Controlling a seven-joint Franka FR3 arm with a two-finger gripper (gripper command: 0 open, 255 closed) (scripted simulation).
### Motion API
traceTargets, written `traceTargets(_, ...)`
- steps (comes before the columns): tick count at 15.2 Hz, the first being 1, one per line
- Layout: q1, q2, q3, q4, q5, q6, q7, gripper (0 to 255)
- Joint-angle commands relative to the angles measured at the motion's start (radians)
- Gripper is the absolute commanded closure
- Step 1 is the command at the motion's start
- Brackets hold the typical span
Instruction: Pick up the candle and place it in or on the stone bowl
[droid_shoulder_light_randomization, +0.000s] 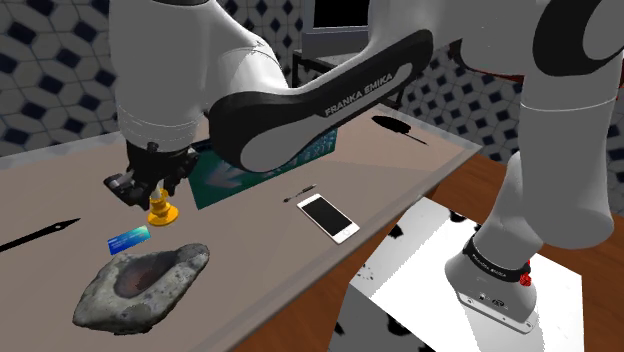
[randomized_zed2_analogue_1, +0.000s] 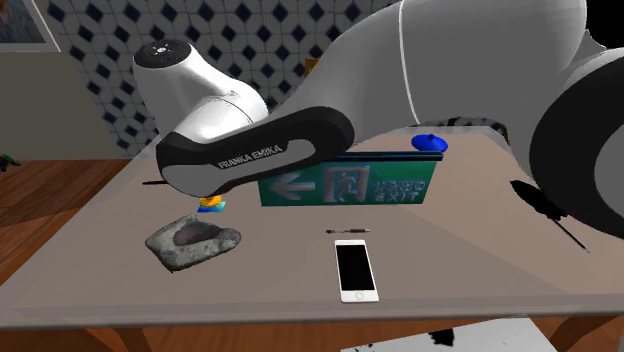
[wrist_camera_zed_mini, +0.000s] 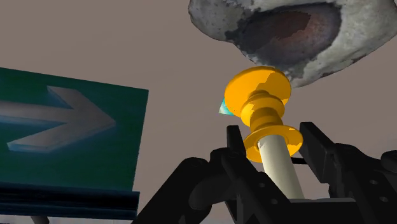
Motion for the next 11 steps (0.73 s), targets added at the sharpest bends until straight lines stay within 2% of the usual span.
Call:
traceTargets(1, 0.059, 0.066, -0.008, 0.097, -0.032, -0.048, 0.030, 255)
traceTargets(4, 0.154, 0.178, -0.026, 0.264, -0.072, -0.120, 0.055, 255)
traceTargets(11, 0.154, 0.200, -0.044, 0.209, -0.101, -0.049, 0.092, 255)
